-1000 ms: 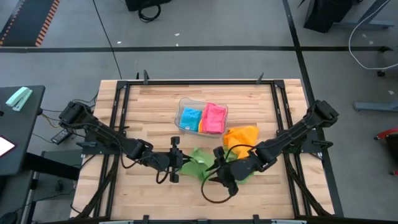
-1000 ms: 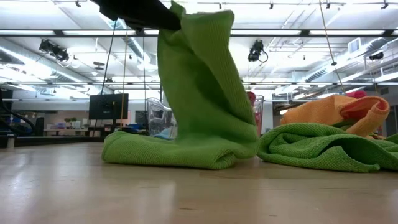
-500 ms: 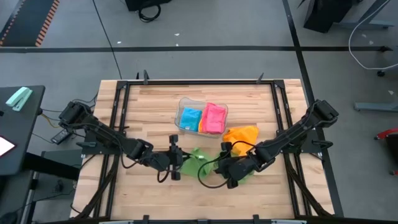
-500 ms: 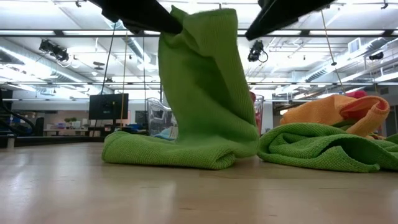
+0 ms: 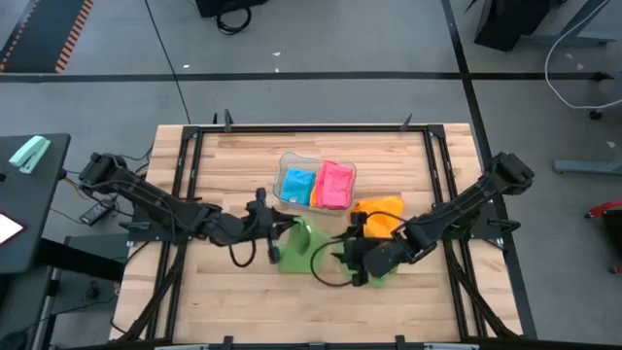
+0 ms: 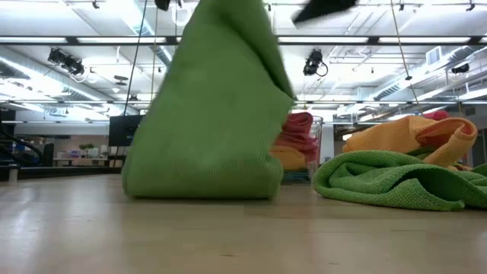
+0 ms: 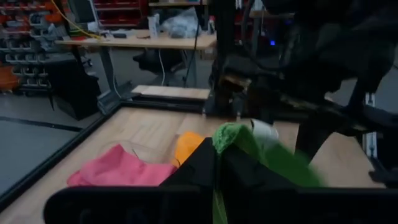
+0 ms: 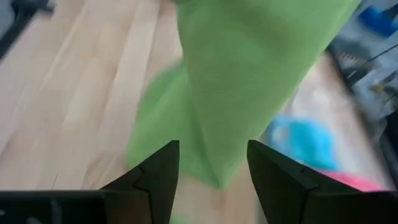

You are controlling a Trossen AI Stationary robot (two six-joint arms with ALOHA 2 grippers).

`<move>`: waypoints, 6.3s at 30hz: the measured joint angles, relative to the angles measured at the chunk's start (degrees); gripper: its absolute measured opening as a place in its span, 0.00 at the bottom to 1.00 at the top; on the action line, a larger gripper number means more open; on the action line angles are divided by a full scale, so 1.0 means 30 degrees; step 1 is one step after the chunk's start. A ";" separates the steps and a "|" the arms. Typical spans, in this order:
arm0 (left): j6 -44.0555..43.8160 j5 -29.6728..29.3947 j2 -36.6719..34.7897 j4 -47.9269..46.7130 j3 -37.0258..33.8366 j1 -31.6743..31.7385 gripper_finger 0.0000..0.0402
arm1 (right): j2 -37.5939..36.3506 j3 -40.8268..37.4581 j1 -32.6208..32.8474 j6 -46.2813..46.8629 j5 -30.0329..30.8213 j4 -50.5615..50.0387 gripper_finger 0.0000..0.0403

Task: Fold microfiber towels
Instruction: Fold the top green microfiber cloth

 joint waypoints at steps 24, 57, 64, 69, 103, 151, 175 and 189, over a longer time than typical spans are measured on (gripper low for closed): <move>0.5221 -0.0837 -0.0237 0.8348 -0.0029 0.1301 0.07 | 0.1541 0.0443 -0.0512 -0.7055 0.8197 0.7464 0.58; 0.6863 0.2490 -0.0222 1.4397 -0.0029 0.2589 0.06 | 0.1385 0.0443 -0.2555 -2.1339 0.6186 1.9548 0.58; 0.7490 0.1512 -0.0222 1.2058 -0.0029 0.2583 0.03 | 0.0604 0.0458 -0.1807 -2.1289 0.7464 1.8484 0.58; 0.8044 -0.0546 -0.0222 1.0543 -0.0029 0.2598 0.06 | 0.0592 0.0458 -0.0364 -1.8453 0.7895 1.5530 0.58; 0.4005 -0.0102 0.0900 1.2264 -0.0044 0.4492 0.06 | 0.1810 0.2301 -0.3059 -1.0510 0.1039 0.7963 0.56; 0.2261 -0.0087 0.1770 0.6554 -0.0022 0.2295 0.02 | -0.0106 0.2309 -0.2091 -0.4610 0.6330 0.0111 0.41; -0.2174 -0.0050 0.3683 0.1701 -0.0032 0.1029 0.06 | 0.0178 0.0448 -0.2135 -0.0789 -0.1588 -0.4214 0.46; -0.4123 0.0314 0.5771 0.0471 -0.0022 0.0762 0.08 | 0.1107 -0.0730 -0.1820 0.0944 -0.2240 -0.1317 0.49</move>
